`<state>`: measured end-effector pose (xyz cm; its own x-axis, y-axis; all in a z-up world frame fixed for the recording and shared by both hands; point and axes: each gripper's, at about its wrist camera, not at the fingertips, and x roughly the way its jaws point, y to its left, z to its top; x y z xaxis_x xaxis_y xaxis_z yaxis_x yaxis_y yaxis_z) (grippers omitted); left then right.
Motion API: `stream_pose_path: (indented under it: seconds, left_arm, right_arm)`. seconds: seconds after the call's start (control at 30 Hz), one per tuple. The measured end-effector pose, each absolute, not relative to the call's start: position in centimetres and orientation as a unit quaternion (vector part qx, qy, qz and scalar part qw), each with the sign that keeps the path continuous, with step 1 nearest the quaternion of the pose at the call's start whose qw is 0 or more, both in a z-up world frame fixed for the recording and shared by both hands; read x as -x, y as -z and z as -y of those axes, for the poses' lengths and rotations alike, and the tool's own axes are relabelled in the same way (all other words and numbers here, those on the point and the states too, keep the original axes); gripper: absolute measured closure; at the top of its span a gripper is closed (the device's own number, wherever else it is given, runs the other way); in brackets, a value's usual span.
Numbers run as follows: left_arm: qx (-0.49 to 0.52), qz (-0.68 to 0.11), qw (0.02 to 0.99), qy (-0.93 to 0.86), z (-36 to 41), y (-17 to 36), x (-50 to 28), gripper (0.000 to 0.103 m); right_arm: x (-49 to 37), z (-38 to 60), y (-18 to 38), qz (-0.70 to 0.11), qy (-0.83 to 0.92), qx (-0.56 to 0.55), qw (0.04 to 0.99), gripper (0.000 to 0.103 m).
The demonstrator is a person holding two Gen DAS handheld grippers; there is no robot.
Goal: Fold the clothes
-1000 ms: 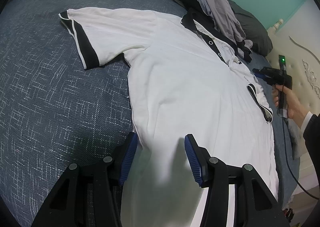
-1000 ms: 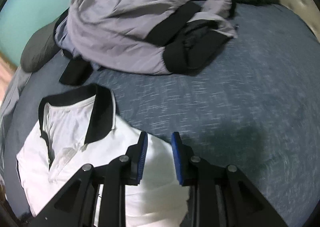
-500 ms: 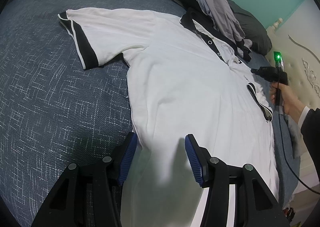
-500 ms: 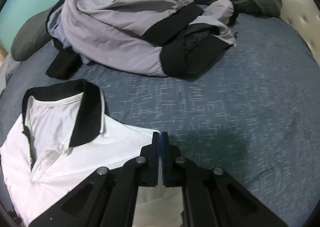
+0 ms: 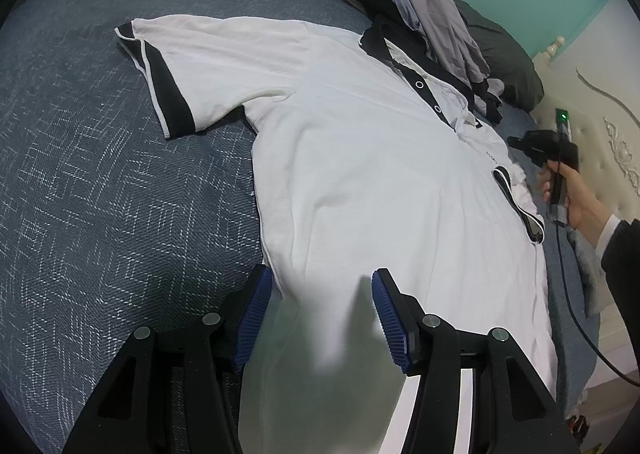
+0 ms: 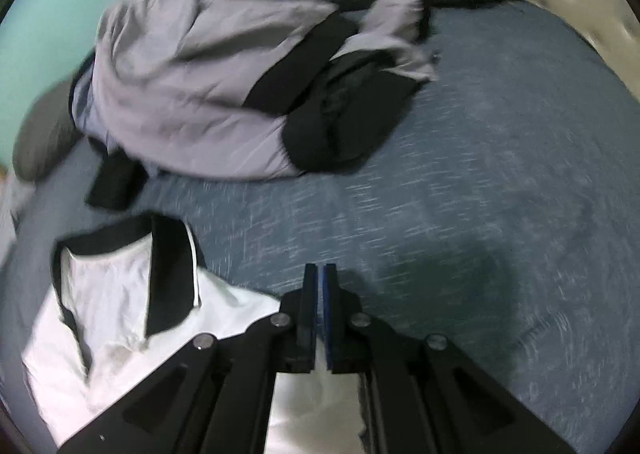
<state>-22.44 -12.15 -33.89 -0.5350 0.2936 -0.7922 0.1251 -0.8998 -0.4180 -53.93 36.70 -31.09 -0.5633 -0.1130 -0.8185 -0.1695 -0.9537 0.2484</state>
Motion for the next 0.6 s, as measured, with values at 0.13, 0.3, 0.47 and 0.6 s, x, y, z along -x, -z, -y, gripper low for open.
stream_pose_path:
  seconds: [0.13, 0.3, 0.47, 0.6]
  left_arm:
    - [0.479, 0.220, 0.050, -0.848, 12.1, 33.9, 22.4, 0.046]
    - [0.480, 0.224, 0.050, -0.847, 12.1, 33.9, 22.3, 0.046]
    - [0.482, 0.221, 0.050, -0.846, 12.0, 33.8, 22.4, 0.045]
    - [0.483, 0.219, 0.050, -0.847, 11.8, 33.9, 22.4, 0.044]
  right_arm:
    - [52.2, -38.4, 30.5, -0.160, -0.870, 0.465, 0.013, 0.100]
    - [50.1, -40.2, 31.2, -0.189, -0.851, 0.490, -0.011, 0.091]
    - [50.0, -39.4, 32.2, -0.202, -0.836, 0.508, -0.036, 0.076]
    - [50.6, -38.0, 32.9, -0.189, -0.836, 0.514, -0.048, 0.076]
